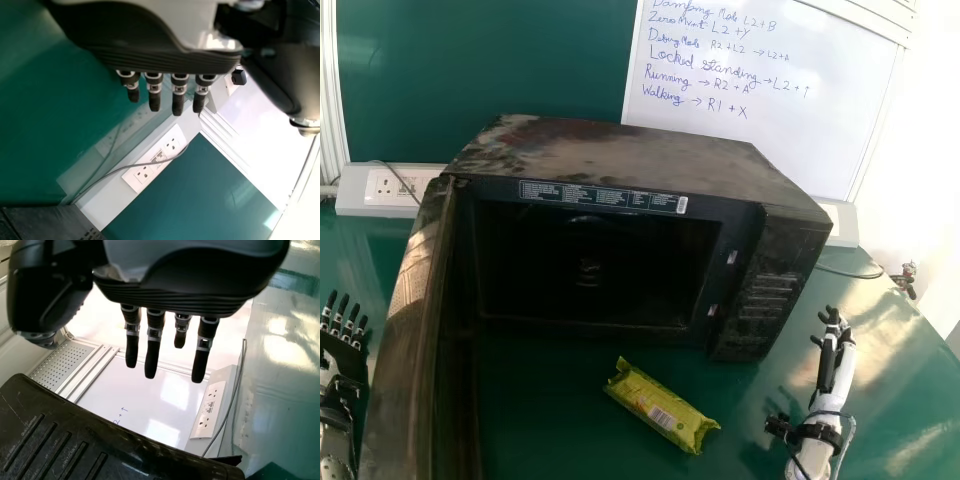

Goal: Put biscuit inside oven

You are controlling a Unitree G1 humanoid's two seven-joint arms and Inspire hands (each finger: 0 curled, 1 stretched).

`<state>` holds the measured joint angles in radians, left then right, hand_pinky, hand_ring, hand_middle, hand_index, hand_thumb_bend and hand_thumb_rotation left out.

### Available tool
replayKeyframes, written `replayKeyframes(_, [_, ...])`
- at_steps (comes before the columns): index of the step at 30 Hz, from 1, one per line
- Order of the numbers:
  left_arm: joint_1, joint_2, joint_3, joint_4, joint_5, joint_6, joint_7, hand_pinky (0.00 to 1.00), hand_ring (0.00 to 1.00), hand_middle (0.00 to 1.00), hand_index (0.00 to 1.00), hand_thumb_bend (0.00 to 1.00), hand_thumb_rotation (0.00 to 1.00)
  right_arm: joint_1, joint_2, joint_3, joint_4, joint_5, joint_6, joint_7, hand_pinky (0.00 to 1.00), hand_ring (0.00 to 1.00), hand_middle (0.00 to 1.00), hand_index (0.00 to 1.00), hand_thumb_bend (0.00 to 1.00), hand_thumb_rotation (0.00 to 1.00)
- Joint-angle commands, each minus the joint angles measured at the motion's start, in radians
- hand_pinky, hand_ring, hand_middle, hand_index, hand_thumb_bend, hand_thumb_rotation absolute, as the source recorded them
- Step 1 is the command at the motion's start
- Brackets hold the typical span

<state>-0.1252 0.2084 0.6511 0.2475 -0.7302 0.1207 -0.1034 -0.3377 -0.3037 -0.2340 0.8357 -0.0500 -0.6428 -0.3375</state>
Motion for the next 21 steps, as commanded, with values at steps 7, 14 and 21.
replayKeyframes(7, [0.026, -0.019, -0.003, 0.048, 0.006, 0.029, 0.008, 0.74, 0.76, 0.45, 0.55, 0.5, 0.0, 0.054, 0.052, 0.01, 0.039, -0.002, -0.008, -0.005, 0.69, 0.73, 0.76, 0.81, 0.79, 1.0])
replayKeyframes(14, [0.026, -0.017, -0.004, 0.049, 0.01, 0.03, 0.013, 0.73, 0.76, 0.45, 0.55, 0.5, 0.0, 0.06, 0.052, 0.013, 0.031, -0.008, -0.01, -0.007, 0.67, 0.73, 0.76, 0.81, 0.81, 1.0])
replayKeyframes(21, [0.033, -0.022, -0.006, 0.033, 0.009, 0.032, 0.012, 0.74, 0.76, 0.45, 0.55, 0.5, 0.0, 0.062, 0.03, 0.028, 0.06, -0.02, -0.099, 0.029, 0.68, 0.73, 0.75, 0.82, 0.76, 1.0])
